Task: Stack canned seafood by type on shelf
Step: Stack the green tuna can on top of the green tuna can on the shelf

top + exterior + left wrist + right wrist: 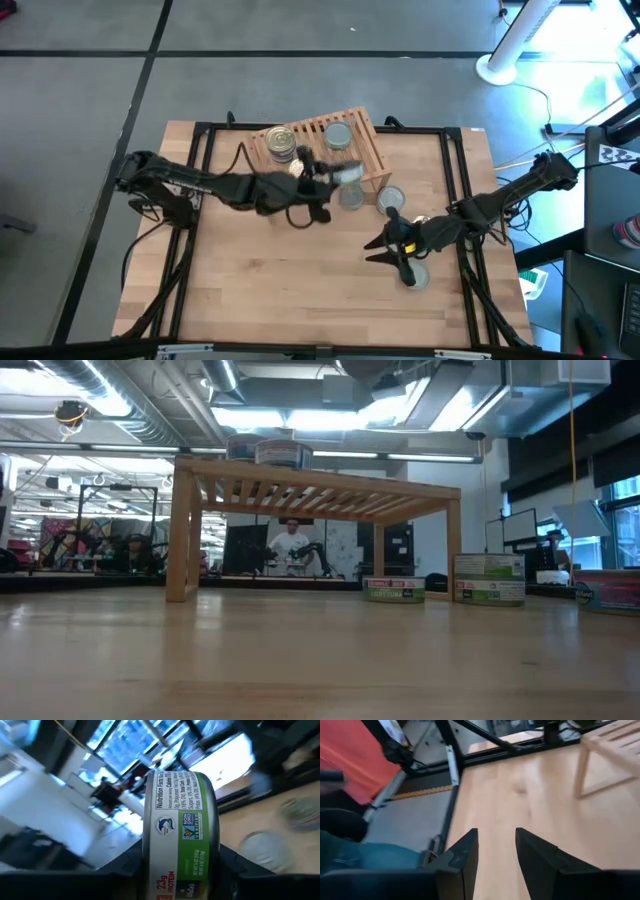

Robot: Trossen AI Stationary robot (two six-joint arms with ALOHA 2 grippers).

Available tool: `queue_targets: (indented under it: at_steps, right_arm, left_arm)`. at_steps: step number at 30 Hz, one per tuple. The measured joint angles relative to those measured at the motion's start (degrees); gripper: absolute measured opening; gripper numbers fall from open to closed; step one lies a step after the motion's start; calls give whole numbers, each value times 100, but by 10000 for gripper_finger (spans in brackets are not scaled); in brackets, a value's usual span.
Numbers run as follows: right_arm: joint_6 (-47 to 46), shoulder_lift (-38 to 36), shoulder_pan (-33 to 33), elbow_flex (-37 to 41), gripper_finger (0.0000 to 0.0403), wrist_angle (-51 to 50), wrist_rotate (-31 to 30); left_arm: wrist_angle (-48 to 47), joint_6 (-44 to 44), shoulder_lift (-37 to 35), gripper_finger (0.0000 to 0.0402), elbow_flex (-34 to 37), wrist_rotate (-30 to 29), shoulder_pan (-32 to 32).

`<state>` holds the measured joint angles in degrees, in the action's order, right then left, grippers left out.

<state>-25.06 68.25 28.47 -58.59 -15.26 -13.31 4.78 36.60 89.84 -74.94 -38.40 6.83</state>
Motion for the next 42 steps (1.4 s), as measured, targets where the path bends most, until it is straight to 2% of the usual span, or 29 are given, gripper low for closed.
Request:
queue_targets:
  at_steps: [5, 10, 13, 18, 20, 23, 28, 32, 37, 42]
  right_arm:
    - [32, 15, 0, 0, 131, -401, -328]
    - [36, 54, 0, 9, 131, -804, -875]
    - [41, 52, -2, 9, 131, -941, -1658]
    - [104, 53, -130, 9, 131, -841, -3446]
    - [298, 47, -374, 9, 131, -853, -3827]
    - [671, 42, -971, 9, 131, -826, -3622]
    - [1412, 70, -2166, 7, 131, -767, -2693]
    - [1782, 68, -2873, 7, 131, -346, -1935]
    - [1819, 68, -3273, 7, 131, 44, -1276]
    - [2124, 72, -3353, 4, 131, 272, -1214]
  left_arm:
    - [40, 724, 76, 134, 0, -7, -638]
    - [25, 875, 175, 130, 0, 163, -1272]
    - [39, 921, 372, 137, 0, 363, -1569]
    - [153, 1453, 731, 135, -6, 411, -1841]
    - [238, 1660, 814, 131, -24, 408, -1899]
    - [370, 1809, 923, 131, -39, 405, -1952]
    - [97, 1905, 994, 147, 28, 391, -1989]
    - [147, 1870, 966, 142, 17, 386, -1988]
    - [158, 1901, 968, 132, 17, 388, -1954]
    - [159, 1904, 964, 148, 17, 387, -1940]
